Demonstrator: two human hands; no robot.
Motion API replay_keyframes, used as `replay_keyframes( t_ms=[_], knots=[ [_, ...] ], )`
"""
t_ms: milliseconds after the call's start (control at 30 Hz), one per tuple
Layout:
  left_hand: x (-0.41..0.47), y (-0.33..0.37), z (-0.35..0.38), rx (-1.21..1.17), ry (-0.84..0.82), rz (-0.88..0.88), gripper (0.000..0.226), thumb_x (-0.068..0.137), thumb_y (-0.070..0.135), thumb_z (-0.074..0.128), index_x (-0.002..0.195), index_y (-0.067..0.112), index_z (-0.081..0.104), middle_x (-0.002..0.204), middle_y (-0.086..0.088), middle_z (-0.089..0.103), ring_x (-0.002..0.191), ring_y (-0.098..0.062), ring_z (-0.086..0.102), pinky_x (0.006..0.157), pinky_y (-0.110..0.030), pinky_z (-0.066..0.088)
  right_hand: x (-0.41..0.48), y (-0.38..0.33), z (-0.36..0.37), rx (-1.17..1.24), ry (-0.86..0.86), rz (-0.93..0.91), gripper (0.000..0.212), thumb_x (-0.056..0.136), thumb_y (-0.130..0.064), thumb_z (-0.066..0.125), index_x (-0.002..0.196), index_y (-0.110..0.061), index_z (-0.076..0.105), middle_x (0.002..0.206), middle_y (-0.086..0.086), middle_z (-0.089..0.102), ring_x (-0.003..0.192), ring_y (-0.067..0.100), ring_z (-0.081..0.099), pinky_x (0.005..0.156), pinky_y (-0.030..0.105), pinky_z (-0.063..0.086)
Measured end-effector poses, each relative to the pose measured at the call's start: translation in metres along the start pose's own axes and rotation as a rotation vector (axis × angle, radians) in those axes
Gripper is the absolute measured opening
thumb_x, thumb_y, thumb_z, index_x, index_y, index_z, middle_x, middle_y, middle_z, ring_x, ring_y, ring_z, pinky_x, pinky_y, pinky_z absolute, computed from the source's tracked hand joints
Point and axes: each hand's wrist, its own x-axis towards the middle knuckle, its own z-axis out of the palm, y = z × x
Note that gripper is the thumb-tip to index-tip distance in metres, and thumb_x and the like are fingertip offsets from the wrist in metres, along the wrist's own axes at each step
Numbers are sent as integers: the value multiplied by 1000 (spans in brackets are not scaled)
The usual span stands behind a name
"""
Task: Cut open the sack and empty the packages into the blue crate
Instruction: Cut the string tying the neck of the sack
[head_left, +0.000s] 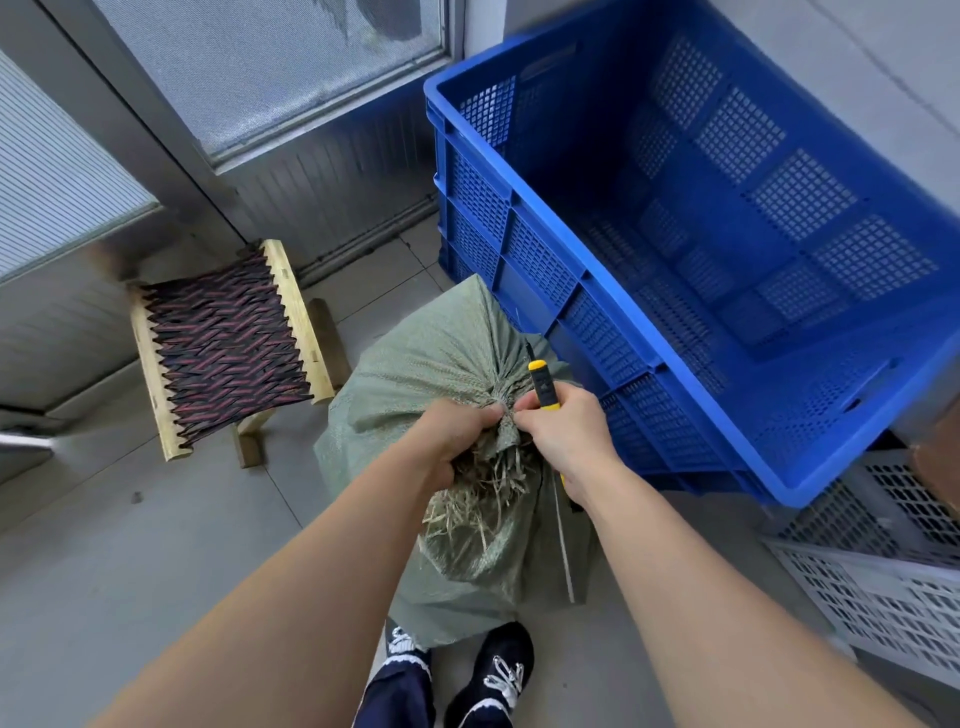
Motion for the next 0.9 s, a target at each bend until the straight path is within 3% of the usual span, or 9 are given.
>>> replay_keyframes(
  t_ms=[67, 167, 333, 400, 500, 567, 667, 767, 900],
  knots=[
    [0, 0, 1, 9, -5, 10, 13, 88, 12, 66, 79, 5, 59, 76, -17, 64, 63, -25, 61, 75, -46, 56, 0, 2, 0, 11, 1, 3, 19, 78, -7, 66, 67, -22, 62, 72, -3, 60, 72, 17, 57, 69, 34, 48],
    [2, -5, 4, -34, 20, 120, 24, 90, -1, 58, 74, 14, 49, 65, -11, 58, 53, -20, 55, 55, -31, 51, 2, 6, 1, 15, 17, 13, 17, 76, -9, 66, 67, -23, 62, 74, 1, 64, 83, 30, 65, 79, 45, 53],
    [3, -14, 5, 64, 137, 357, 29, 86, -2, 63, 81, 24, 51, 71, -5, 51, 52, -19, 45, 51, -32, 40, 1, 6, 0, 6, 17, -14, 15, 76, -12, 66, 68, -25, 63, 78, 1, 65, 84, 28, 65, 81, 50, 56],
    [2, -16, 5, 72, 164, 399, 30, 85, -1, 65, 81, 26, 53, 73, -5, 52, 55, -21, 46, 53, -35, 41, 0, 7, 0, 5, 21, -23, 14, 78, -14, 67, 70, -25, 63, 80, 0, 65, 84, 27, 65, 81, 50, 56],
    [2, -18, 5, 18, 202, 388, 30, 82, -5, 65, 79, 22, 53, 80, -11, 58, 64, -25, 49, 58, -40, 42, -5, 12, -5, -150, 24, -112, 8, 80, -30, 67, 77, -26, 61, 80, -2, 64, 81, 24, 63, 76, 42, 55],
    [3, -19, 4, -29, 223, 370, 31, 81, -8, 64, 77, 20, 51, 80, -11, 60, 60, -22, 48, 54, -35, 39, -14, 13, -11, -325, 37, -183, 24, 83, -48, 62, 85, -24, 58, 82, -3, 62, 80, 22, 59, 70, 35, 49],
    [2, -20, 6, -74, 258, 363, 32, 80, -6, 68, 76, 20, 50, 75, -7, 58, 54, -18, 44, 52, -31, 37, -29, 14, -16, -428, 43, -230, 49, 82, -72, 46, 82, -24, 54, 80, -5, 61, 78, 21, 59, 69, 37, 47],
    [0, -18, 10, -120, 250, 355, 31, 81, -6, 67, 75, 20, 50, 75, -8, 59, 55, -19, 49, 55, -33, 42, -37, 19, -17, -521, 56, -266, 53, 85, -74, 36, 78, -23, 49, 77, -3, 61, 76, 24, 60, 69, 38, 47],
    [1, -18, 11, -167, 265, 318, 31, 81, -6, 66, 75, 22, 51, 93, -23, 67, 73, -27, 58, 68, -44, 50, -42, 25, -20, -664, 80, -331, 52, 85, -75, 32, 75, -25, 43, 74, -1, 60, 70, 24, 58, 60, 35, 41]
  ],
)
